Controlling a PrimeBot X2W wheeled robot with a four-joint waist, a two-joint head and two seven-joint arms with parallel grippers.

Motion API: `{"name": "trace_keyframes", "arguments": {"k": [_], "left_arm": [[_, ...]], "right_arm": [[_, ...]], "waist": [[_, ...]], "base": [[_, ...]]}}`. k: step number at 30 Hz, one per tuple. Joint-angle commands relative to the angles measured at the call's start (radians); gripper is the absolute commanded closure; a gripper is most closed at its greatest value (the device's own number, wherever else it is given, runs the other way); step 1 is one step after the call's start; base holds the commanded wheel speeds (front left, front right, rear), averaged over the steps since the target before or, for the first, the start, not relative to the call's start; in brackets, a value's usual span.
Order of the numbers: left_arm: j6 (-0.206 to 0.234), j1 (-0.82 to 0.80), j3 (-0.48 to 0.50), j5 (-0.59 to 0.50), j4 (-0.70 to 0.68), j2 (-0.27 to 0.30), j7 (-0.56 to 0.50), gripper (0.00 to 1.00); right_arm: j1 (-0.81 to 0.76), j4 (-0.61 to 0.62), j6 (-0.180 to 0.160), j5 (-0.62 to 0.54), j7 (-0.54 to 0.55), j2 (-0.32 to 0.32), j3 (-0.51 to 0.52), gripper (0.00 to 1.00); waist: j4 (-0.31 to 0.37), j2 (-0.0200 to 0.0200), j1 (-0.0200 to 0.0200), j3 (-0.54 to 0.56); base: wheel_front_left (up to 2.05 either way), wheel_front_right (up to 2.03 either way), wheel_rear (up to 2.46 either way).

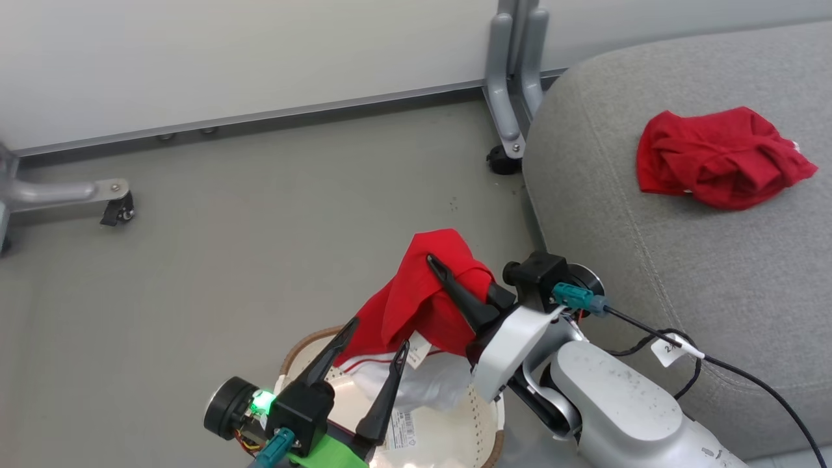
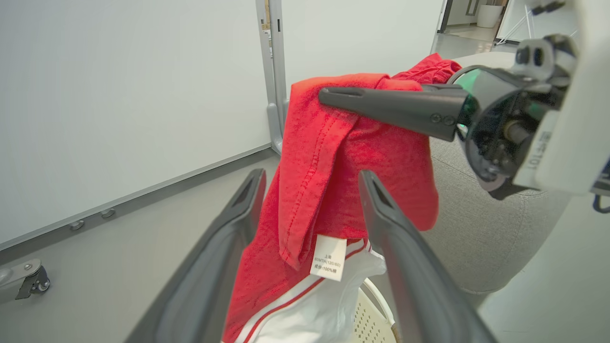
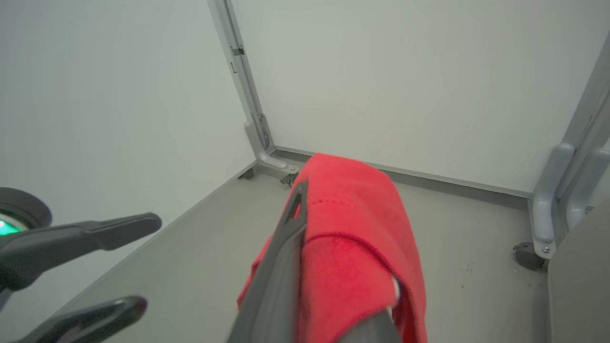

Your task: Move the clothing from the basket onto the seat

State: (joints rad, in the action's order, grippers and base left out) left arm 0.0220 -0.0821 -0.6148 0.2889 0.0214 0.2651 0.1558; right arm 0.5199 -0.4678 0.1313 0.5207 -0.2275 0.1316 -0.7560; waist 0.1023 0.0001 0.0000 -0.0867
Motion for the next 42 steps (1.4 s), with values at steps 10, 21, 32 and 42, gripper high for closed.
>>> {"name": "trace_keyframes", "arguments": {"k": [10, 21, 32, 42], "left_arm": [[-0.001, -0.063, -0.006, -0.026, 0.002, 0.013, -0.001, 0.0], [-0.009, -0.11, -0.019, -0.055, -0.037, 0.052, -0.045, 0.0], [-0.028, -0.161, -0.038, -0.079, -0.094, 0.076, -0.084, 0.0], [-0.048, -0.238, -0.049, -0.094, -0.134, 0.081, -0.09, 0.0]], "right_arm": [[0.023, 0.0, -0.001, -0.026, -0.024, -0.004, 0.078, 1.0], [-0.001, 0.013, -0.001, -0.057, -0.038, -0.013, 0.213, 1.0], [0.053, 0.086, -0.001, -0.127, -0.039, 0.023, 0.468, 1.0], [0.291, 0.08, -0.001, -0.175, -0.038, 0.143, 0.726, 1.0]], "waist": [[0.229, -0.0001, 0.0, -0.091], [0.407, -0.0001, 0.0, -0.175], [0.461, -0.0001, 0.0, -0.26], [0.381, -0.0001, 0.0, -0.343]], "base": [[0.0, 0.0, 0.0], [0.0, 0.0, 0.0], [0.0, 0.0, 0.0], [0.0, 0.0, 0.0]]}}
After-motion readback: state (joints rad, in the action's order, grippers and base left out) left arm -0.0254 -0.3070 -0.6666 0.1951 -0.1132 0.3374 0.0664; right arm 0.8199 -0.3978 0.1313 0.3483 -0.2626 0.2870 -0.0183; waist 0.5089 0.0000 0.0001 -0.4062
